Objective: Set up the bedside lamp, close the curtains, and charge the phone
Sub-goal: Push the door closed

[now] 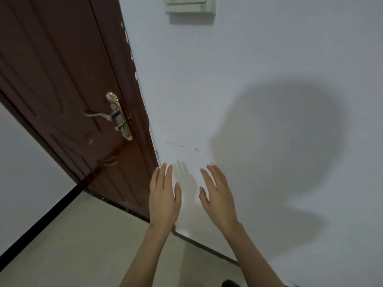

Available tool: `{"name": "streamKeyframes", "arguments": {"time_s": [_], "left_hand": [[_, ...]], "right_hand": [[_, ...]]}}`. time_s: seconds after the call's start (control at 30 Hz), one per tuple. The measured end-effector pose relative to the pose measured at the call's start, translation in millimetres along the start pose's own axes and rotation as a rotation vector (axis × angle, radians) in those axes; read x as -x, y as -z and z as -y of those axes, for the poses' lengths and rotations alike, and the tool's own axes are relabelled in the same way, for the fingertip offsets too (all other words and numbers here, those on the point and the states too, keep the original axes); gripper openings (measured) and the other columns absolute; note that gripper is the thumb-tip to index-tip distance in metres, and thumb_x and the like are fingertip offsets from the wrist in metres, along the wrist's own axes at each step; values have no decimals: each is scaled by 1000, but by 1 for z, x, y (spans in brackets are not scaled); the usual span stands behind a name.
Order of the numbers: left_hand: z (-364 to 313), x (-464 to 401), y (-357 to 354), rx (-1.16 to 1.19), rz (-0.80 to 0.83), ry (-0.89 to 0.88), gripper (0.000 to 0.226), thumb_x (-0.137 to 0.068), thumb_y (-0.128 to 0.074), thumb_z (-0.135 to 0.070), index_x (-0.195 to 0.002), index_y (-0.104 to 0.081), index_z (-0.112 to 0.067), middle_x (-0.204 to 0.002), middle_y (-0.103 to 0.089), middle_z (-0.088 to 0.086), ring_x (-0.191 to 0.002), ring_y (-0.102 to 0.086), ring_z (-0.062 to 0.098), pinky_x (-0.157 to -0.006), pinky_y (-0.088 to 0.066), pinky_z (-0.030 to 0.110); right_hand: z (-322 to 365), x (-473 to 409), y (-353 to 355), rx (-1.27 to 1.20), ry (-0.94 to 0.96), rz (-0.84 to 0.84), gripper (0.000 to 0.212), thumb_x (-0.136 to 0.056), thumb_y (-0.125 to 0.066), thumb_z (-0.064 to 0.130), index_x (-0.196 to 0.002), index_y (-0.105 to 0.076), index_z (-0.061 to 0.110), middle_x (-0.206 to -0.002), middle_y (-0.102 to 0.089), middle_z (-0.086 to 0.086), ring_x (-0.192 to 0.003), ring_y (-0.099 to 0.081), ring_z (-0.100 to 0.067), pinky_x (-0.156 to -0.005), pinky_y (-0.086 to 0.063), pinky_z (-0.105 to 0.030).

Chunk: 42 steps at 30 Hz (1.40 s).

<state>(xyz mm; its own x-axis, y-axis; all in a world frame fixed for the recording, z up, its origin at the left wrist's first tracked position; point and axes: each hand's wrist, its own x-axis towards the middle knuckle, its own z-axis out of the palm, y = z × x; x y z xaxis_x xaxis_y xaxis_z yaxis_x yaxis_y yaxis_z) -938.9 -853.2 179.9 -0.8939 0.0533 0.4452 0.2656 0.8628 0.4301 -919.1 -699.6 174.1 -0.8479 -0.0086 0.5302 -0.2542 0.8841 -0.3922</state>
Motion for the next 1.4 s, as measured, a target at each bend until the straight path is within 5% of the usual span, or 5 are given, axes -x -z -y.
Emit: {"name": "streamKeyframes", "arguments": {"time_s": [0.27, 0.57, 0.87, 1.4], "left_hand": [[-33, -116, 44, 43, -231, -166, 48, -93, -30, -30, -137, -34, -12, -145, -37, 9, -137, -21, 22, -113, -19, 37], [-53, -219, 98, 47, -447, -400, 48, -93, -35, -23, -138, -30, -6, -147, -30, 15, -138, -22, 29, -116, -15, 38], [-53, -242, 81, 35, -428, -427, 55, -92, -38, -20, -140, -20, -1, -151, -17, 14, -141, -12, 29, -115, -16, 41], [-46, -241, 84, 71, -468, -502, 51, -93, -39, -17, -139, -25, 1, -148, -23, 18, -140, -16, 30, -116, -18, 41]], "right_hand": [[24, -135, 44, 109, 323, -378, 36, -92, -41, 20, -128, -43, 12, -133, -53, -12, -132, -35, -26, -104, -41, -39], [78, -261, 124, 270, 361, -792, 51, -85, -44, 13, -135, -35, 8, -147, -27, -9, -138, -20, -32, -114, -19, -48], [90, -286, 131, 396, 296, -831, 52, -90, -38, 18, -139, -29, 5, -146, -20, -6, -138, -16, -31, -114, -14, -50], [93, -287, 130, 338, 323, -873, 48, -89, -44, 14, -135, -36, 3, -144, -25, -10, -135, -22, -36, -112, -17, -54]]}}
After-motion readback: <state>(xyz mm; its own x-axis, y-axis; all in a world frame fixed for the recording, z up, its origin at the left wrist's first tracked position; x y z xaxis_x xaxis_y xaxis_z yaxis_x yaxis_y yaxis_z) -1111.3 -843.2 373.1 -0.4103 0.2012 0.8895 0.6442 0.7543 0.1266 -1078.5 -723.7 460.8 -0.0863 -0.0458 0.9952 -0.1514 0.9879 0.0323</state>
